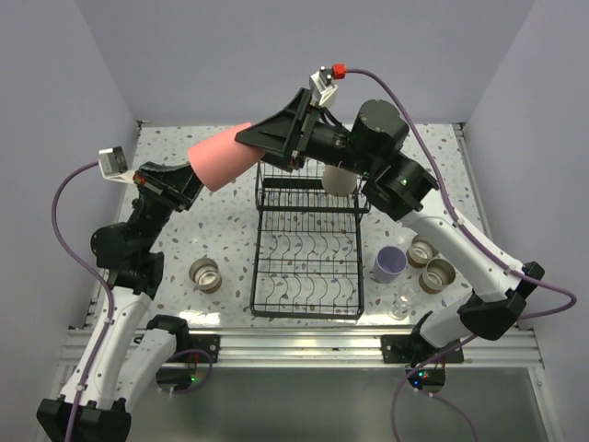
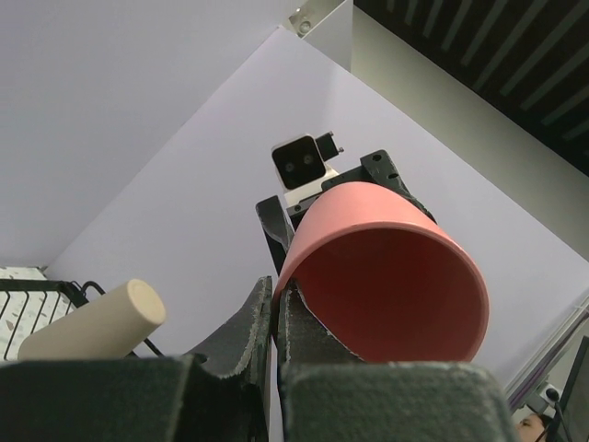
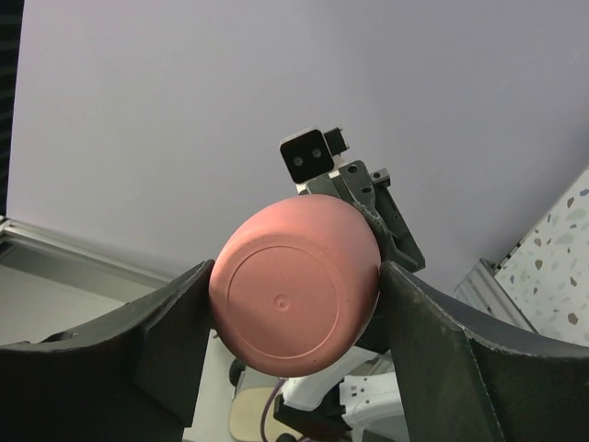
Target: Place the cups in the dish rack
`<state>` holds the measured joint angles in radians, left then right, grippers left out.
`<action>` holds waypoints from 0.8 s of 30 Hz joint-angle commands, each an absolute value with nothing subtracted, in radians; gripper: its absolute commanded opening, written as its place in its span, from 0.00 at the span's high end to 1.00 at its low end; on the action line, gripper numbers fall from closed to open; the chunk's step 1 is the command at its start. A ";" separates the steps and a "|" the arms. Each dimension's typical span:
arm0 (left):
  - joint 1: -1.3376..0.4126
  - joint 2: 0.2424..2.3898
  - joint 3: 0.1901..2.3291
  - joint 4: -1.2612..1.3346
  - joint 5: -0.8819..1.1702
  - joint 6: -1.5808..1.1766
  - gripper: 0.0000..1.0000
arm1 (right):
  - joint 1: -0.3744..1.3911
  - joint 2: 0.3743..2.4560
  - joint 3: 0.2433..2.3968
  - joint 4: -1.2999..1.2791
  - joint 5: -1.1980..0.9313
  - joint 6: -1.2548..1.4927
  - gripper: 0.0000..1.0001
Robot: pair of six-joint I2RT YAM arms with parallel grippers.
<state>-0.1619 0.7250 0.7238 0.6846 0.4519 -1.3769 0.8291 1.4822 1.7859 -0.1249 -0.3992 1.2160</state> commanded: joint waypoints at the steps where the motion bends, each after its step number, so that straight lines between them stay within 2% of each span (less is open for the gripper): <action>1: -0.163 0.729 0.719 0.724 0.436 -1.368 1.00 | 0.865 1.482 1.830 -0.064 -0.402 1.218 0.29; 4: -0.163 0.727 0.719 0.713 0.436 -1.364 1.00 | 0.867 1.485 1.841 -0.069 -0.396 1.207 0.40; 5: -0.163 0.726 0.719 0.712 0.436 -1.362 1.00 | 0.867 1.483 1.844 -0.080 -0.391 1.203 0.49; 7: -0.163 0.721 0.721 0.692 0.437 -1.358 1.00 | 0.867 1.483 1.858 -0.092 -0.384 1.189 0.57; 8: -0.163 0.719 0.724 0.677 0.436 -1.353 1.00 | 0.865 1.485 1.859 -0.106 -0.382 1.183 0.66; 10: -0.163 0.709 0.738 0.600 0.434 -1.326 1.00 | 0.865 1.483 1.870 -0.124 -0.374 1.166 0.77; 11: -0.163 0.703 0.756 0.569 0.439 -1.309 1.00 | 0.865 1.482 1.876 -0.144 -0.374 1.158 0.86; 12: -0.163 0.696 0.768 0.484 0.436 -1.290 0.91 | 0.865 1.477 1.887 -0.159 -0.371 1.140 0.94; 13: -0.163 0.683 0.785 0.430 0.431 -1.241 0.85 | 0.865 1.474 1.893 -0.184 -0.358 1.126 0.98; 14: -0.163 0.677 0.822 0.372 0.419 -1.212 0.80 | 0.864 1.467 1.899 -0.225 -0.341 1.111 1.00; 15: -0.163 0.672 0.840 0.262 0.416 -1.156 0.68 | 0.864 1.447 1.899 -0.238 -0.324 1.079 1.00; 17: -0.163 0.658 0.886 0.174 0.407 -1.105 0.53 | 0.861 1.430 1.896 -0.267 -0.290 1.052 1.00; 18: -0.163 0.654 0.902 0.091 0.402 -1.080 0.42 | 0.853 1.424 1.896 -0.278 -0.287 1.031 1.00; 24: -0.163 0.589 0.989 -0.243 0.290 -0.916 0.15 | 0.818 1.413 1.930 -0.386 -0.278 0.965 1.00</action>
<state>-0.1623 0.6239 0.9298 0.0002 0.3649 -1.0458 0.8364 1.4517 1.8641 -0.3405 -0.3138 1.0367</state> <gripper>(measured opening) 0.822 0.686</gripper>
